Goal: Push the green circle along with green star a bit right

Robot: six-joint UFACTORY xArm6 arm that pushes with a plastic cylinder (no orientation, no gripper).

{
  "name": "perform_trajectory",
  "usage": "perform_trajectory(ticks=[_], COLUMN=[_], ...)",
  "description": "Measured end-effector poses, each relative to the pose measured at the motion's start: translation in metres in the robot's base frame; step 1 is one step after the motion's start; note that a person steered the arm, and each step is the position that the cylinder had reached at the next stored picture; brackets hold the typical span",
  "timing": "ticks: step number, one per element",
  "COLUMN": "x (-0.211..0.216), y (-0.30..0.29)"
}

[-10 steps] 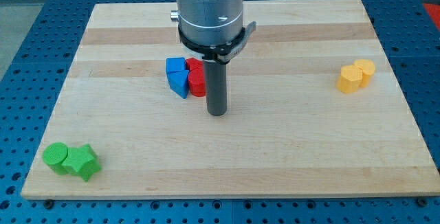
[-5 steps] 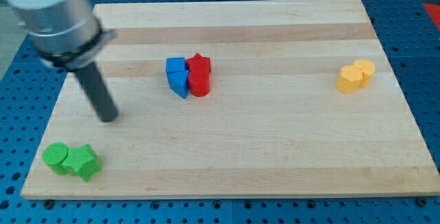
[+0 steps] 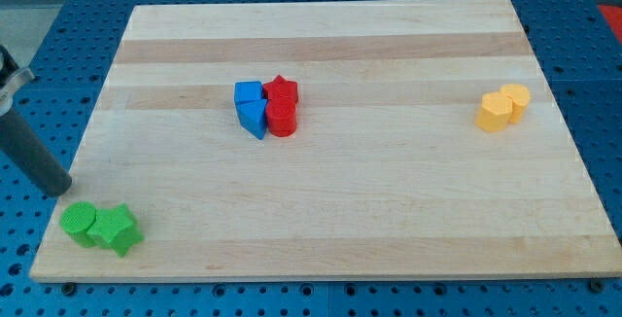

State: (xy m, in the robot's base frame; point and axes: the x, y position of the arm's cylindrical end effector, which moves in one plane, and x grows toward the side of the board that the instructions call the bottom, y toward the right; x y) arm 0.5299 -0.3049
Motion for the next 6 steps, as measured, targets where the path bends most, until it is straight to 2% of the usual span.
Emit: perform_trajectory(ticks=[3, 6], x=[0.042, 0.07], y=[0.007, 0.088])
